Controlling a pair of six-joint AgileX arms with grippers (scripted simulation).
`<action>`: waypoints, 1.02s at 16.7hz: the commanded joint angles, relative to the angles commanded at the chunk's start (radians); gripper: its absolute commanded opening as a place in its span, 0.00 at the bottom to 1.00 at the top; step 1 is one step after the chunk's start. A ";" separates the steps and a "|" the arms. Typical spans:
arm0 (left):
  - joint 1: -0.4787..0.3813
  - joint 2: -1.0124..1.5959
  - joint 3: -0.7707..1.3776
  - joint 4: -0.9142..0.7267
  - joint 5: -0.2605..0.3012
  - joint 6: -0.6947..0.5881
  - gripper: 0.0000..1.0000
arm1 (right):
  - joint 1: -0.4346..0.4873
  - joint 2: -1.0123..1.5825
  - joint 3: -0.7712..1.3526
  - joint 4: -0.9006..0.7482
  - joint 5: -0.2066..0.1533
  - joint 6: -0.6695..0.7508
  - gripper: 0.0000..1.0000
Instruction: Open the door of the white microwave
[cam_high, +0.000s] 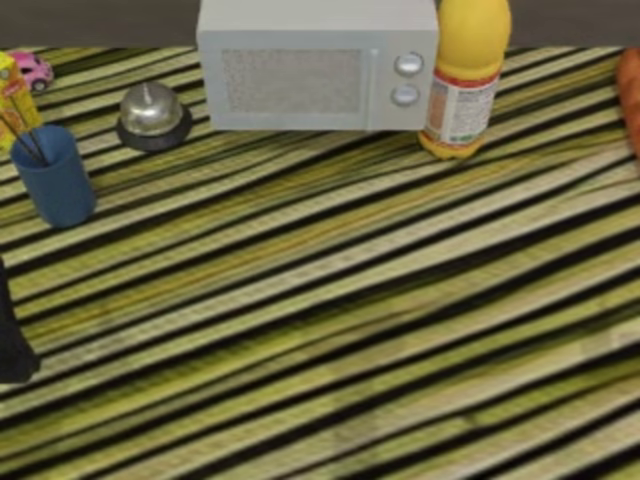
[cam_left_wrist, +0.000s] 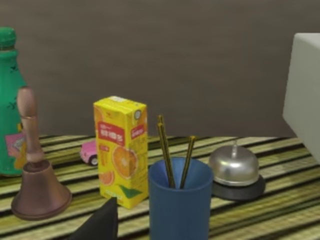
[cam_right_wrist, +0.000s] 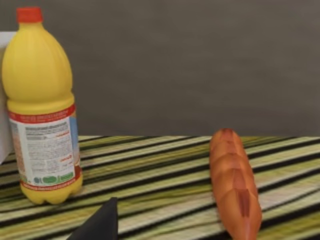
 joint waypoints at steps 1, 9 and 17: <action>0.000 0.000 0.000 0.000 0.000 0.000 1.00 | 0.000 0.000 0.000 0.000 0.000 0.000 1.00; -0.137 0.294 0.244 -0.028 -0.120 -0.058 1.00 | 0.000 0.000 0.000 0.000 0.000 0.000 1.00; -0.442 1.104 0.859 -0.032 -0.391 -0.228 1.00 | 0.000 0.000 0.000 0.000 0.000 0.000 1.00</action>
